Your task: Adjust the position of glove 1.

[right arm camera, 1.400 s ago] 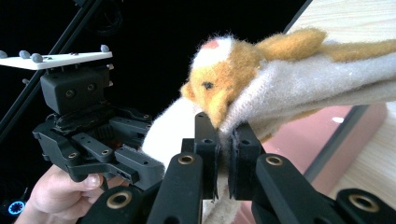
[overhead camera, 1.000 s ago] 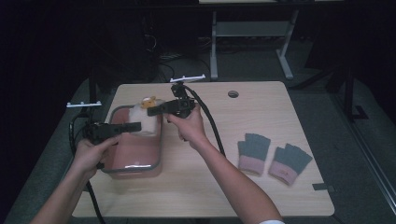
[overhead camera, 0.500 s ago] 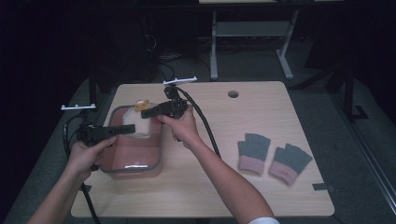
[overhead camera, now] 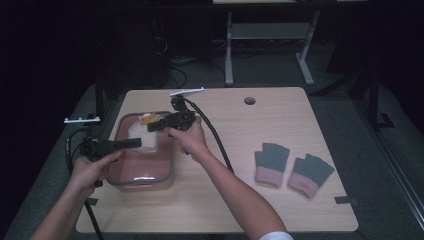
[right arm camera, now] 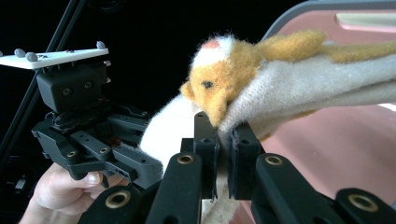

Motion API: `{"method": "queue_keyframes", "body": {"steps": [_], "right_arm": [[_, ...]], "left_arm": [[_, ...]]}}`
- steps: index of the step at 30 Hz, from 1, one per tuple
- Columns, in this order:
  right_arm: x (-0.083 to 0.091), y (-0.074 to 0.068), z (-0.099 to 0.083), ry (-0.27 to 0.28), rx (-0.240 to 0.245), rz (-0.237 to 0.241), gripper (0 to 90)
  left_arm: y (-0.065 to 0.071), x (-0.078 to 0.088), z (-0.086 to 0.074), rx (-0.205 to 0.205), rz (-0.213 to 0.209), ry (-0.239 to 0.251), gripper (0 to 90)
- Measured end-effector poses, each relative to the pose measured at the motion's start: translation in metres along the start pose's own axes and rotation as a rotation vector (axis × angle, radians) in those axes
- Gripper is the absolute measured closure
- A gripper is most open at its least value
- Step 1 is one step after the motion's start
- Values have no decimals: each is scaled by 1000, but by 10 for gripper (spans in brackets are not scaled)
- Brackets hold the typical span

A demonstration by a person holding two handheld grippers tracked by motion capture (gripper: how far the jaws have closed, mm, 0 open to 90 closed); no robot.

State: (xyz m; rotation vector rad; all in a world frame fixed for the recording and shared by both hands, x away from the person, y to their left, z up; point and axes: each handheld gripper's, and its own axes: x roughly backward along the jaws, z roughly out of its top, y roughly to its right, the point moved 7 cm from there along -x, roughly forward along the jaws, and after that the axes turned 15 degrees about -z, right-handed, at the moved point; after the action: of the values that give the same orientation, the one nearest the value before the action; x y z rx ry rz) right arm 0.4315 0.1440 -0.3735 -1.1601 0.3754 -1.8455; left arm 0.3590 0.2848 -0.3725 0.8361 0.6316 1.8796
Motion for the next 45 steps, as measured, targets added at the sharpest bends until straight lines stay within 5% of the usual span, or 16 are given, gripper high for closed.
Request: {"method": "queue_keyframes", "body": {"steps": [10, 22, 35, 45], "right_arm": [[-18, 12, -13, -36, -18, -7, 830], [-35, 32, -29, -111, -17, -94, 779], [-26, 37, -39, -152, 3, -133, 736], [-14, 37, -44, -155, 15, -122, 724]], "left_arm": [[-17, -3, -16, 39, 27, -24, 686], [-39, -11, -36, 104, 80, -63, 687], [-52, -14, -45, 163, 151, -81, 689], [-60, -19, -53, 194, 244, -163, 684]]}}
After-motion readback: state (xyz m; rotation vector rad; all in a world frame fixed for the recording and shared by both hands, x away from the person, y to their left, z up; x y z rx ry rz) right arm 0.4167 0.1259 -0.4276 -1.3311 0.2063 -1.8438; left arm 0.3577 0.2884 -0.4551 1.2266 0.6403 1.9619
